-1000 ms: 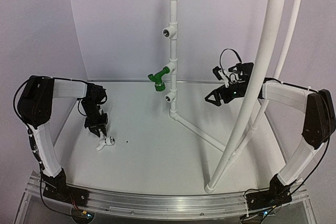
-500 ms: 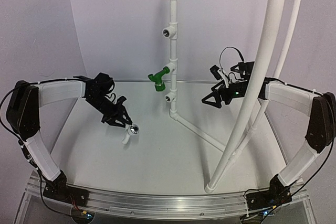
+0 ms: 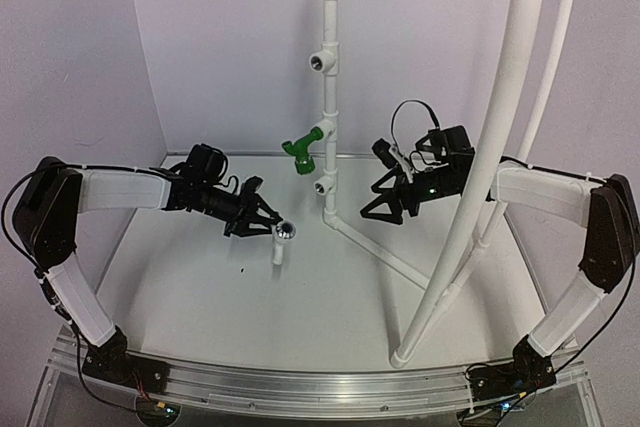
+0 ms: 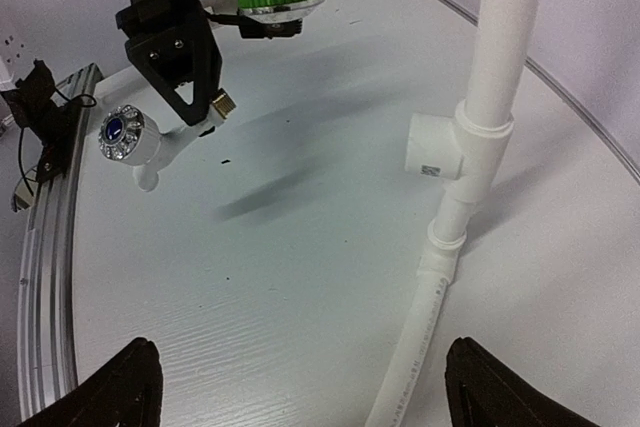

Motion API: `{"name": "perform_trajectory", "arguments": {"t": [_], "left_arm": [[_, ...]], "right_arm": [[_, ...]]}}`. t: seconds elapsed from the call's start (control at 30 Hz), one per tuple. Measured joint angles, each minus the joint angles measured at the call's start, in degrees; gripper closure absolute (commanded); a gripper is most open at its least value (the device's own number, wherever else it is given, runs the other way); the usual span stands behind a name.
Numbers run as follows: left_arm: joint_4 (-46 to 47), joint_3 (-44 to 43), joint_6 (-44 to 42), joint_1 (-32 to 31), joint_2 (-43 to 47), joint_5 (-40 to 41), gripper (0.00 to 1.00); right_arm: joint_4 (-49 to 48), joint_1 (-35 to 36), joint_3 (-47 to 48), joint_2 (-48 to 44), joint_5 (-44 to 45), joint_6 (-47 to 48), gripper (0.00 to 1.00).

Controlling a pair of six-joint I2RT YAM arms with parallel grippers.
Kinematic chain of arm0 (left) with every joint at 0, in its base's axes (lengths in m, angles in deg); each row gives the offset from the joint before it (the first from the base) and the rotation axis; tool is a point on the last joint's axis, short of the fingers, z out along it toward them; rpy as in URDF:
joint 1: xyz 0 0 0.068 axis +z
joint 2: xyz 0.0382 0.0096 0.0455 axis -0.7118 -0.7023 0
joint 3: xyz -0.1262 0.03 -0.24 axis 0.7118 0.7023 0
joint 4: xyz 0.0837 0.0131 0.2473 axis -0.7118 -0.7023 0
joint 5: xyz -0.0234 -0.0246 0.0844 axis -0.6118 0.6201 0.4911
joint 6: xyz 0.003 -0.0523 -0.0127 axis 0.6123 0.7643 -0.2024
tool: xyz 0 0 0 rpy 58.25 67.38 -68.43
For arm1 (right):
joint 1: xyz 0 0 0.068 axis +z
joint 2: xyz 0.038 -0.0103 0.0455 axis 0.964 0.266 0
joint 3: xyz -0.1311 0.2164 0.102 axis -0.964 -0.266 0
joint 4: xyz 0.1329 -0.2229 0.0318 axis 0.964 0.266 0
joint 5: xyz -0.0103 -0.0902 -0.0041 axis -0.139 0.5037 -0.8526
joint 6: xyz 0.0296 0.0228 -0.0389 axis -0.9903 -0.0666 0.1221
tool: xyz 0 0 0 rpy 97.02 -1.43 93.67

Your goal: Install the water faucets

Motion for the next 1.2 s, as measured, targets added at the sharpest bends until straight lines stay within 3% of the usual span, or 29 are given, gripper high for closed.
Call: {"name": "perform_trajectory", "arguments": {"t": [0.3,0.53,0.73,0.9,1.2], "left_arm": [[21.2,6.3,14.0,-0.6,1.3,5.9,1.0],[37.0,8.8,24.3,-0.3,0.2,11.1,1.0],[52.3,8.1,31.5,-0.2,-7.3,7.5,1.0],[53.5,7.8,32.0,-0.8,-9.3,1.5,1.0],[46.8,6.7,26.2,-3.2,-3.0,-5.0,0.98]], "right_arm": [[-13.9,2.1,-6.2,0.4,2.3,-11.6,0.15],[-25.0,7.5,-8.7,0.4,5.5,-16.9,0.22],[-31.3,10.6,-8.8,0.9,6.0,-18.4,0.22],[-32.6,10.7,-11.0,-0.2,5.8,-16.9,0.21],[-28.4,10.7,-12.8,-2.3,3.7,-12.4,0.22]]}}
